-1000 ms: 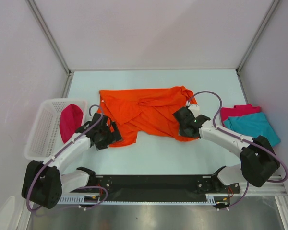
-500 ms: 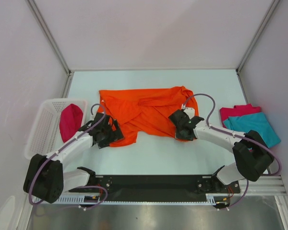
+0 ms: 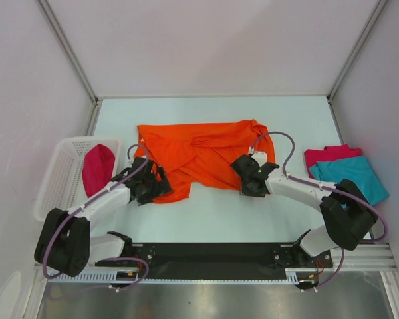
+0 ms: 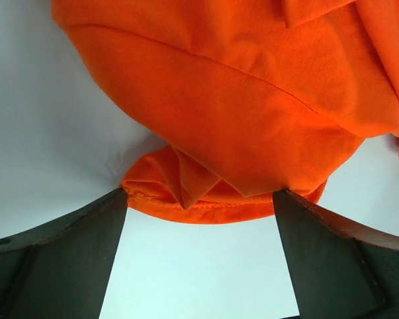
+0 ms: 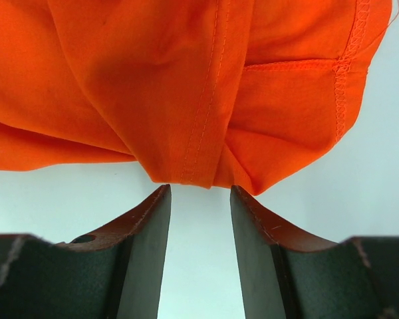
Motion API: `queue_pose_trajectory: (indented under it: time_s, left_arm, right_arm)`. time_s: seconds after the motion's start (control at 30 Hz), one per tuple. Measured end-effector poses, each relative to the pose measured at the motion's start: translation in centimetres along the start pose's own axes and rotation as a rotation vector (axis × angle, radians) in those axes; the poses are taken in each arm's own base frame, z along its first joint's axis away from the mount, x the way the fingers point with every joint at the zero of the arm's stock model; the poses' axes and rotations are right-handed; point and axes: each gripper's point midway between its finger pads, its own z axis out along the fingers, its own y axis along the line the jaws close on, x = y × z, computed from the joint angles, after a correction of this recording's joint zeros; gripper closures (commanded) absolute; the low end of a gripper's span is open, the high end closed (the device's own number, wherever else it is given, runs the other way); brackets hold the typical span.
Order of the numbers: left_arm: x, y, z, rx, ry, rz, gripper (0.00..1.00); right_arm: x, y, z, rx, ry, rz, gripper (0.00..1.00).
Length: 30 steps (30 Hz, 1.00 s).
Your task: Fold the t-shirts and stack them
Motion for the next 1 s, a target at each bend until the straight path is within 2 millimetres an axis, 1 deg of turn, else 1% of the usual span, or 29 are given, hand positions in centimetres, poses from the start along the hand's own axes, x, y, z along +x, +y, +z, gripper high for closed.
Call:
queue_pose_trajectory:
  time_s: [0.3,0.37,0.4,0.47,0.5,0.57,0.6,0.67,0.7,0.73,0.8,0.87,0.97,1.0]
  left_arm:
    - [-0.2,-0.4,0.1,0.031,-0.021,0.001,0.06]
    - [-0.3,-0.5,0.1,0.037,-0.024,0.002,0.07]
    - [-0.3,-0.6,0.2,0.041,-0.024,0.002,0.10]
    - [-0.3,-0.7,0.2,0.048,-0.028,0.003,0.15]
    - [-0.3,-0.7,0.3,0.050,-0.028,0.005,0.21]
    - [-0.4,-0.7,0.4,0.052,-0.031,0.010,0.30]
    - [-0.4,-0.8,0.5,0.059,-0.033,0.011,0.45]
    - [-0.4,-1.0,0.7,0.068,-0.034,0.013,0.61]
    - [-0.3,-1.0,0.9,0.073,-0.029,0.013,0.79]
    - [0.0,-1.0,1.0,0.074,-0.018,0.017,0.87]
    - [0.3,-0.8,1.2,0.070,-0.008,0.021,1.00]
    - [0.5,-0.8,1.3,0.072,0.002,0.023,1.00]
    - [0.5,-0.9,1.4,0.075,0.005,0.023,1.00]
    - [0.5,-0.9,1.4,0.077,0.006,0.023,1.00]
  right_arm:
    - [0.7,0.1,0.4,0.015,0.017,-0.009,0.55]
    - [0.8,0.0,0.6,0.024,0.022,-0.014,0.58]
    - [0.9,0.0,0.8,0.030,0.025,-0.017,0.62]
    - [1.0,0.2,0.9,0.034,0.029,-0.021,0.65]
    - [1.0,0.3,1.0,0.035,0.030,-0.025,0.69]
    - [0.8,0.7,1.0,0.033,0.030,-0.028,0.73]
    - [0.7,0.9,1.0,0.031,0.027,-0.031,0.75]
    - [0.5,1.3,1.0,0.030,0.022,-0.036,0.77]
    - [0.5,1.4,1.0,0.029,0.021,-0.038,0.78]
    - [0.5,1.5,1.1,0.029,0.021,-0.040,0.80]
    - [0.6,1.6,1.1,0.031,0.022,-0.043,0.83]
    - [0.6,1.6,1.2,0.034,0.022,-0.045,0.86]
    - [0.6,1.5,1.2,0.040,0.020,-0.047,0.98]
    - [0.6,1.4,1.2,0.042,0.019,-0.047,1.00]
